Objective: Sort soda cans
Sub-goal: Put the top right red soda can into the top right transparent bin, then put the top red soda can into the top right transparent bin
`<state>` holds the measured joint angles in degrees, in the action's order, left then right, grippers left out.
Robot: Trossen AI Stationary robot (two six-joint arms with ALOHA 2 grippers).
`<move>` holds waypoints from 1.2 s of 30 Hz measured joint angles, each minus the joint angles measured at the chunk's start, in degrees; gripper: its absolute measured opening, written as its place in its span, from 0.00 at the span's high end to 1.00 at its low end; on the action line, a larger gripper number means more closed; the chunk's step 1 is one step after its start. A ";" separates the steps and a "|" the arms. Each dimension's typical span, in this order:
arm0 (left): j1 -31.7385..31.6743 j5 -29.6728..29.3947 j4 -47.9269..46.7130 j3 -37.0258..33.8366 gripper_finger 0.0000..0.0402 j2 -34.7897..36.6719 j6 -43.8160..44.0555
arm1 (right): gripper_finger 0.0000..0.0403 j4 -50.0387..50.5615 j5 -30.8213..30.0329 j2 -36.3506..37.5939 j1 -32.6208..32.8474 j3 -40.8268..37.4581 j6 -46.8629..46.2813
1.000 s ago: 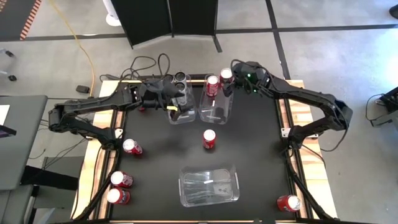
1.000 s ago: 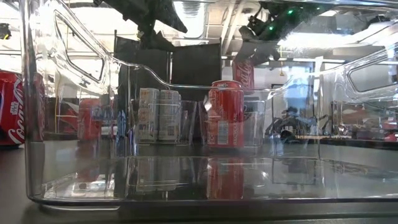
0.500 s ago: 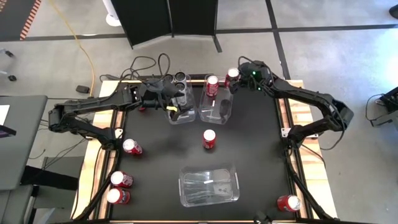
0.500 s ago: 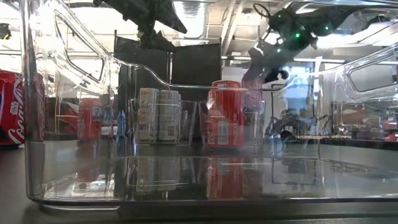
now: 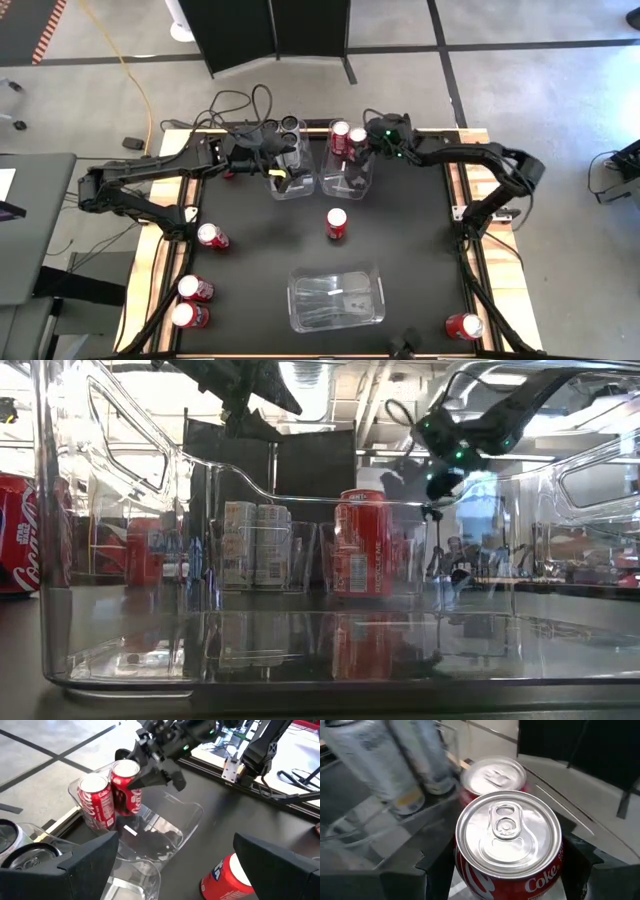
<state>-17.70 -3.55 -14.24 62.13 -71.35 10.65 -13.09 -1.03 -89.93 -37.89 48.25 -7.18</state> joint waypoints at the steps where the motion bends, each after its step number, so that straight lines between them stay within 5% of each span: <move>1: -0.01 0.00 0.00 0.00 0.03 0.00 0.37 | 0.33 -0.03 -0.38 -0.63 -0.16 0.00 -0.17; 12: -0.01 -0.07 -0.50 0.00 0.03 0.00 2.33 | 0.31 -1.27 -2.15 -3.17 -1.60 0.07 1.66; 23: -0.30 -0.73 -0.50 -0.02 0.03 0.00 9.69 | 0.03 -0.93 -2.33 -2.56 -2.42 0.15 -1.04; 30: 1.96 -1.00 -1.94 -0.02 0.05 0.00 1.42 | 0.06 -0.96 -5.73 5.54 -1.16 0.15 -6.36; 36: 0.77 -5.42 -9.92 -0.02 0.06 0.28 8.25 | 0.06 3.33 -6.39 15.40 0.41 0.15 -7.84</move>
<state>-16.93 -8.97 -24.16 62.11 -71.08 18.90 -9.75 -7.42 -74.53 -37.48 48.40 -15.02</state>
